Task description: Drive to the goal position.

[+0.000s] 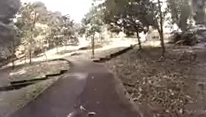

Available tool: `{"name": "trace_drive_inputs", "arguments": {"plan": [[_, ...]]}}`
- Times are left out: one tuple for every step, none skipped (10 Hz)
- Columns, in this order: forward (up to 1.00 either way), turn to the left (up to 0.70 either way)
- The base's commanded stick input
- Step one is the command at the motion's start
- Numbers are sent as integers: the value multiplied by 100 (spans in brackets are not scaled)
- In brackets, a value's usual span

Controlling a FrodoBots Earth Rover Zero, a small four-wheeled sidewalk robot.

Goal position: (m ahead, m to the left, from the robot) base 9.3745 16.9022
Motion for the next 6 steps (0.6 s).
{"name": "trace_drive_inputs", "arguments": {"plan": [[100, 0], [100, 0], [100, 0], [100, 0], [100, 0], [100, 0]]}}
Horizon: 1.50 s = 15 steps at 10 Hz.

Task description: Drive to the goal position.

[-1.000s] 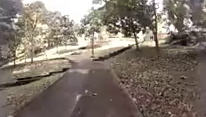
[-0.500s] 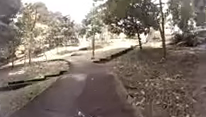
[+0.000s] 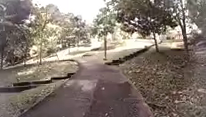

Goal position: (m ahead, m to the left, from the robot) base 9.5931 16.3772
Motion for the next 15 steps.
{"name": "trace_drive_inputs", "arguments": {"plan": [[100, 0], [100, 0], [100, 10], [100, 27], [100, 40], [100, 25], [100, 0], [100, 0], [100, 0], [100, 0], [100, 0], [100, 0], [100, 0], [98, 0], [96, 0]]}}
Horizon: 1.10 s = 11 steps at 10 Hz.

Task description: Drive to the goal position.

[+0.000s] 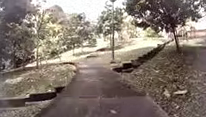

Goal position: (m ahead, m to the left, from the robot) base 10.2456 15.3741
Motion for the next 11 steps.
{"name": "trace_drive_inputs", "arguments": {"plan": [[96, 0], [96, 0], [96, 0], [96, 0], [96, 0], [96, 0], [96, 31], [96, 38], [97, 30], [99, 16], [100, 0]]}}
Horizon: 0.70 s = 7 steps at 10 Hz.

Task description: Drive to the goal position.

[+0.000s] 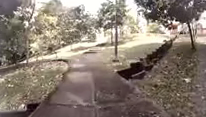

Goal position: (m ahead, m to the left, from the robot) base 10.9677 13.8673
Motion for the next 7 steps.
{"name": "trace_drive_inputs", "arguments": {"plan": [[100, 0], [100, 0], [100, 0], [100, 0], [100, 0], [100, 0], [99, 0]]}}
